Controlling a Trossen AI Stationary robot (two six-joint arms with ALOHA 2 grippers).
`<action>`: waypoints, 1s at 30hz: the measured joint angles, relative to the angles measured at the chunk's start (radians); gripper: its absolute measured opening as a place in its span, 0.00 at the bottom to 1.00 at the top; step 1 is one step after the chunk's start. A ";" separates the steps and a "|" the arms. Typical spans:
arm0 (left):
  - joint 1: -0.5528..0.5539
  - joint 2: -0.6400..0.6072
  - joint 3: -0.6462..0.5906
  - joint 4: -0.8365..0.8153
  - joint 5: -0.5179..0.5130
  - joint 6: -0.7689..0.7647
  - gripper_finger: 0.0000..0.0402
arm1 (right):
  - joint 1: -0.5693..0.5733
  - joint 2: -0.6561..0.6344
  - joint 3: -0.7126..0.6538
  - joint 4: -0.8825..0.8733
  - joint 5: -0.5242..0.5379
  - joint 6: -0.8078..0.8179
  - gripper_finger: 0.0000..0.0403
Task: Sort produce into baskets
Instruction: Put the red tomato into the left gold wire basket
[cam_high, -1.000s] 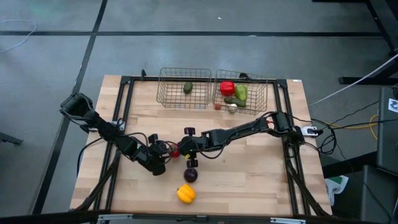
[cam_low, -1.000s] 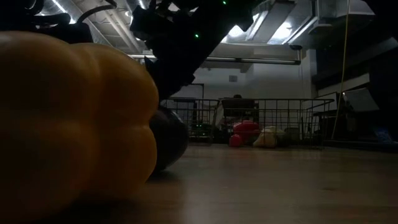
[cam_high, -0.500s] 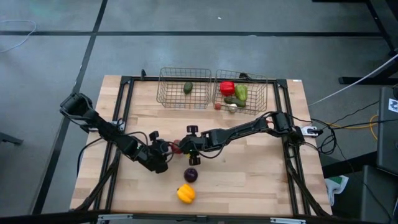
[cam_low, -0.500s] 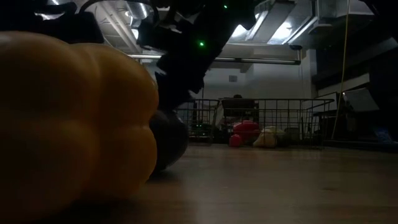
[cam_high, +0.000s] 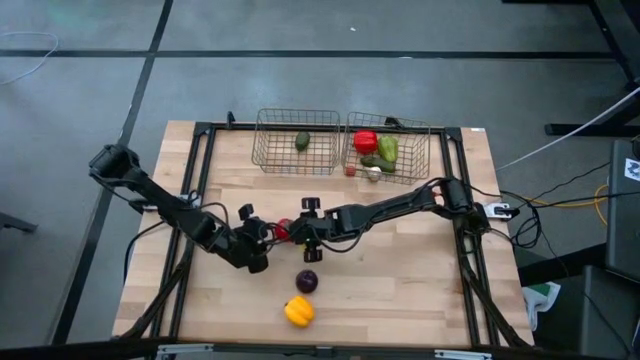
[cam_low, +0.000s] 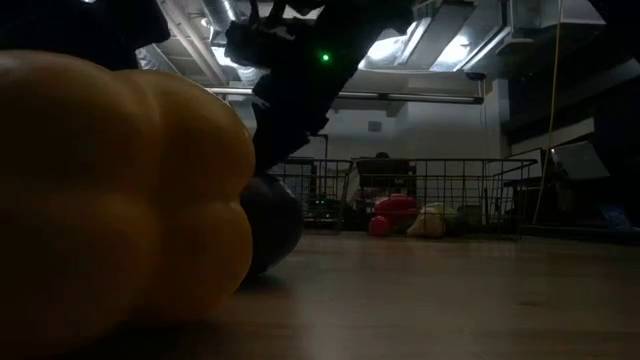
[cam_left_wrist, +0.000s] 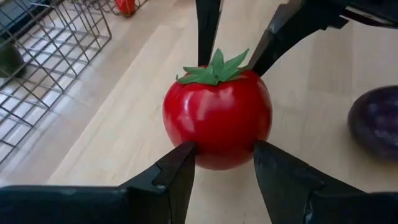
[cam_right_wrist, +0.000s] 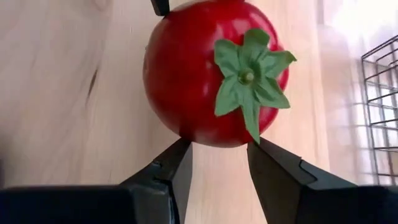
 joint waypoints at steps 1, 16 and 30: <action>0.002 -0.008 0.000 -0.004 0.001 0.002 0.40 | 0.001 -0.005 0.000 -0.001 0.005 -0.001 0.38; 0.053 -0.054 0.000 -0.026 -0.005 0.055 0.40 | -0.003 -0.045 0.001 -0.017 0.078 -0.036 0.38; 0.180 -0.148 0.000 -0.018 -0.018 0.207 0.40 | -0.066 -0.079 0.003 -0.029 0.135 -0.080 0.38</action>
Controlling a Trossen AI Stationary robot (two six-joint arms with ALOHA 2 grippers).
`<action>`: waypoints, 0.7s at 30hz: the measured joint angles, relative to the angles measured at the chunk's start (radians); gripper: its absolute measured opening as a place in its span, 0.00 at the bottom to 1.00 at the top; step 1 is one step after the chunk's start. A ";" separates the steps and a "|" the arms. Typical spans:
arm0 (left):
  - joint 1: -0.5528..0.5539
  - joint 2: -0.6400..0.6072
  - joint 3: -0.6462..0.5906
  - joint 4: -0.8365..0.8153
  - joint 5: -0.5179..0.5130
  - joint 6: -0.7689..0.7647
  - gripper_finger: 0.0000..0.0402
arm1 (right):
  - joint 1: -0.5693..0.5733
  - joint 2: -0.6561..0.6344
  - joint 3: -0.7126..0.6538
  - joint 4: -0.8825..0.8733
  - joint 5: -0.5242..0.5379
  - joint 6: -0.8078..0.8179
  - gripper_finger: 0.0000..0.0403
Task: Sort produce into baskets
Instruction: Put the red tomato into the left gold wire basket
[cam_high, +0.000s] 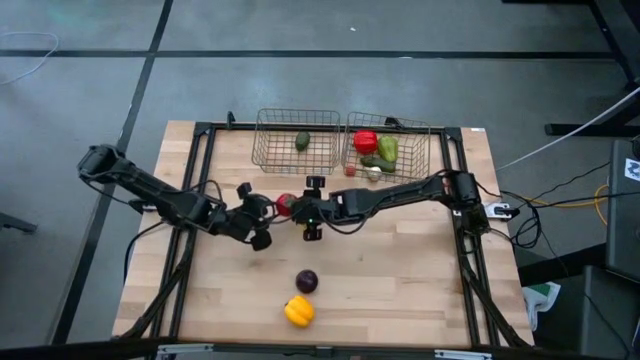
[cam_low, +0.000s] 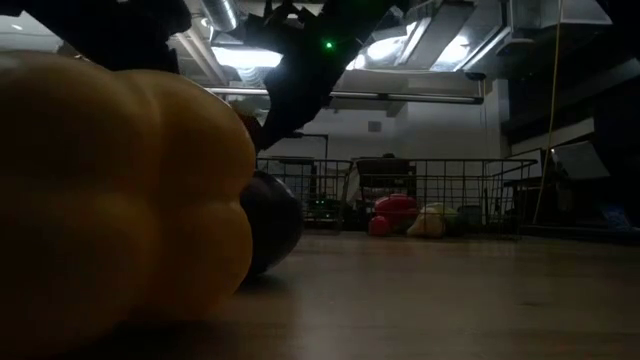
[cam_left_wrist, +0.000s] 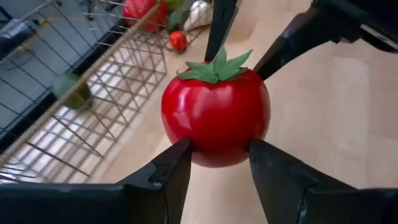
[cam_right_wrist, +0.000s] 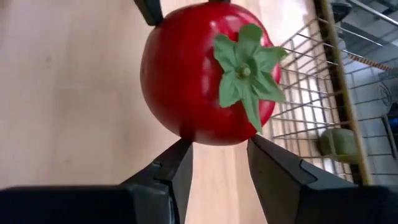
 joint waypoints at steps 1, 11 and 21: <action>0.011 -0.003 0.000 0.001 0.000 0.012 0.40 | -0.007 -0.004 0.000 0.000 0.001 0.000 0.38; 0.135 -0.020 0.000 0.006 0.012 0.119 0.40 | -0.070 -0.012 0.000 0.012 0.005 -0.027 0.38; 0.254 -0.020 -0.002 0.089 0.012 0.256 0.40 | -0.138 -0.012 0.002 0.034 0.001 -0.050 0.38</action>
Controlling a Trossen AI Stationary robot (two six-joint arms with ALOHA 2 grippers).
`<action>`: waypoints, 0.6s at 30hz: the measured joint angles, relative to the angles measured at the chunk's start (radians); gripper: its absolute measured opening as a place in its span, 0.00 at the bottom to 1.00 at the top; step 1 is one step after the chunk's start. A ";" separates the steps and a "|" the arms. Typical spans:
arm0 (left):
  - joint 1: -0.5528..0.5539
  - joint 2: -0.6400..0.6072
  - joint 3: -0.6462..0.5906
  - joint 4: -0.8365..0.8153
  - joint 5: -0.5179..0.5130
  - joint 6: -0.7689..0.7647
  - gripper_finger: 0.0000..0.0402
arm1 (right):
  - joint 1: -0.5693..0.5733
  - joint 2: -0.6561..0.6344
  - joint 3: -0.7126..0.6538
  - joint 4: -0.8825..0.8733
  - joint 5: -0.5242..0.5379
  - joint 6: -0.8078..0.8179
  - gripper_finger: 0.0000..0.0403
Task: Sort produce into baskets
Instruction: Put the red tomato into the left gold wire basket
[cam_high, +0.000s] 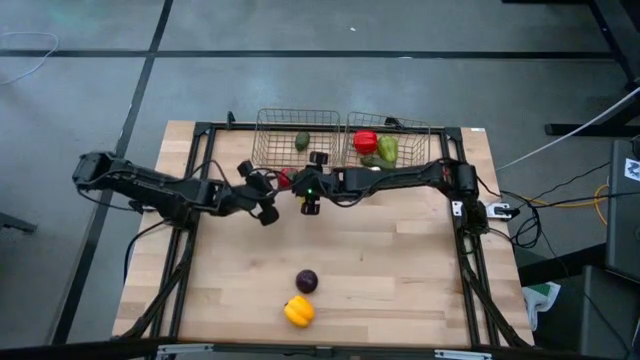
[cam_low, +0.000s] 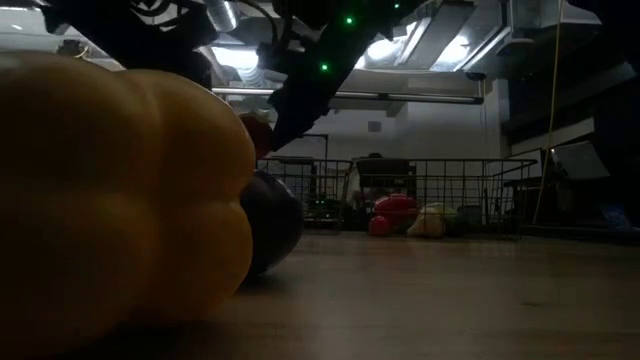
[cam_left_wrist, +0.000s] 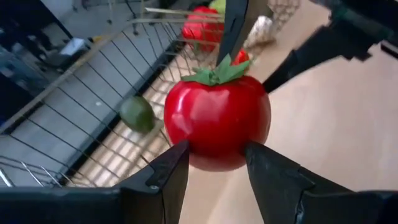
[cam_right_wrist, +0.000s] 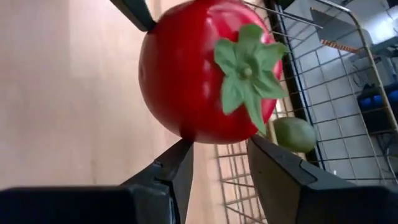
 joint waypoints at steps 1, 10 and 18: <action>0.013 0.000 0.000 0.013 0.000 0.016 0.40 | -0.006 0.000 0.000 0.005 0.003 -0.001 0.38; 0.149 0.001 0.000 0.100 0.013 0.123 0.40 | -0.067 0.000 0.000 0.050 0.030 -0.028 0.38; 0.280 0.001 0.000 0.147 0.085 0.181 0.40 | -0.121 0.000 0.000 0.113 0.029 -0.060 0.38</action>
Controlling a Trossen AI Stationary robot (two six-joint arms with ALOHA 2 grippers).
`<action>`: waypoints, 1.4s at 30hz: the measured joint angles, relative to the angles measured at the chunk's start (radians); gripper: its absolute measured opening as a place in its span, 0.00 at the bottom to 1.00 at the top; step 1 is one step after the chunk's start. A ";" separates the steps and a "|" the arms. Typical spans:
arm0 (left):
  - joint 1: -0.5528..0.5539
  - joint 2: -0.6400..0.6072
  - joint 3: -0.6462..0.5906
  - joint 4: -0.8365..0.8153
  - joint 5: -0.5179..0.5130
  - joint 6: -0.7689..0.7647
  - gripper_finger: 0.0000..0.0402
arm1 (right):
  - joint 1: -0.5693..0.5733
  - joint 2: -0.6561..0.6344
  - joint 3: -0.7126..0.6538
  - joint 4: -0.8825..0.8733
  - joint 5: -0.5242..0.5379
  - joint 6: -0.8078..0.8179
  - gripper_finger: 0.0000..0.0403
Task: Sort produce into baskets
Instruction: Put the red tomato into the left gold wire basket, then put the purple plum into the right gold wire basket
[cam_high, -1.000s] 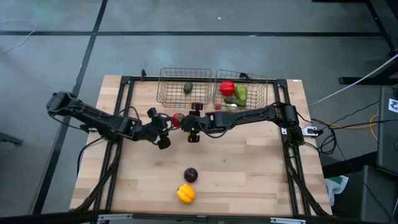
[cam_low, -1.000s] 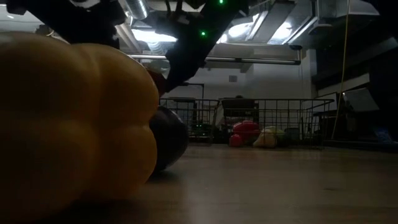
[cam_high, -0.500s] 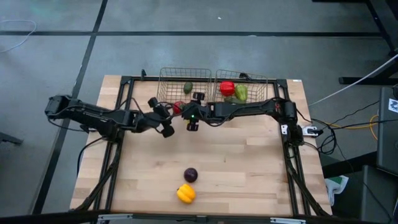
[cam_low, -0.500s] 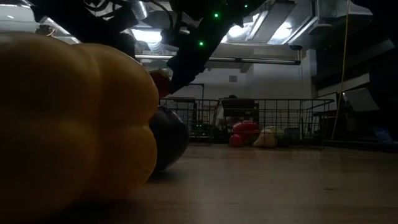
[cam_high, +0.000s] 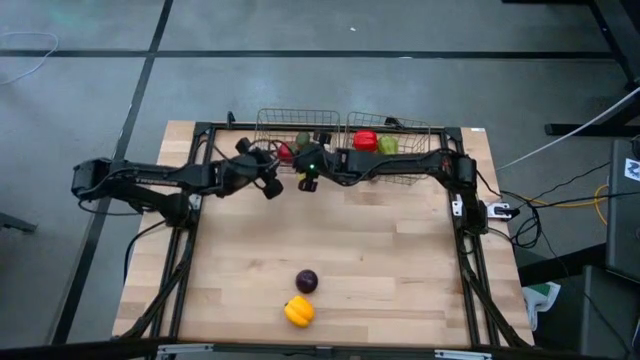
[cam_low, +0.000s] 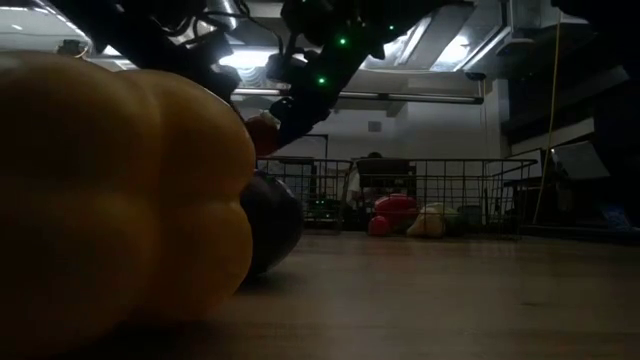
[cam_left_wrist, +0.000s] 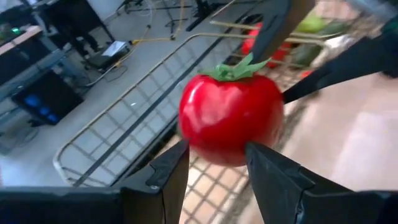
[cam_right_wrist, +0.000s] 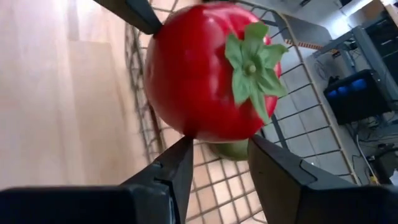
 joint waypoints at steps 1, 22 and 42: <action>0.013 0.000 0.000 0.000 0.001 0.008 0.40 | -0.006 0.000 0.000 0.005 -0.002 0.000 0.38; 0.115 0.000 0.000 -0.003 0.005 -0.035 0.40 | -0.062 0.001 0.000 0.033 -0.016 -0.003 0.38; 0.004 0.000 -0.001 0.005 0.305 -0.040 0.40 | 0.015 -0.098 -0.003 -0.210 0.027 0.018 0.38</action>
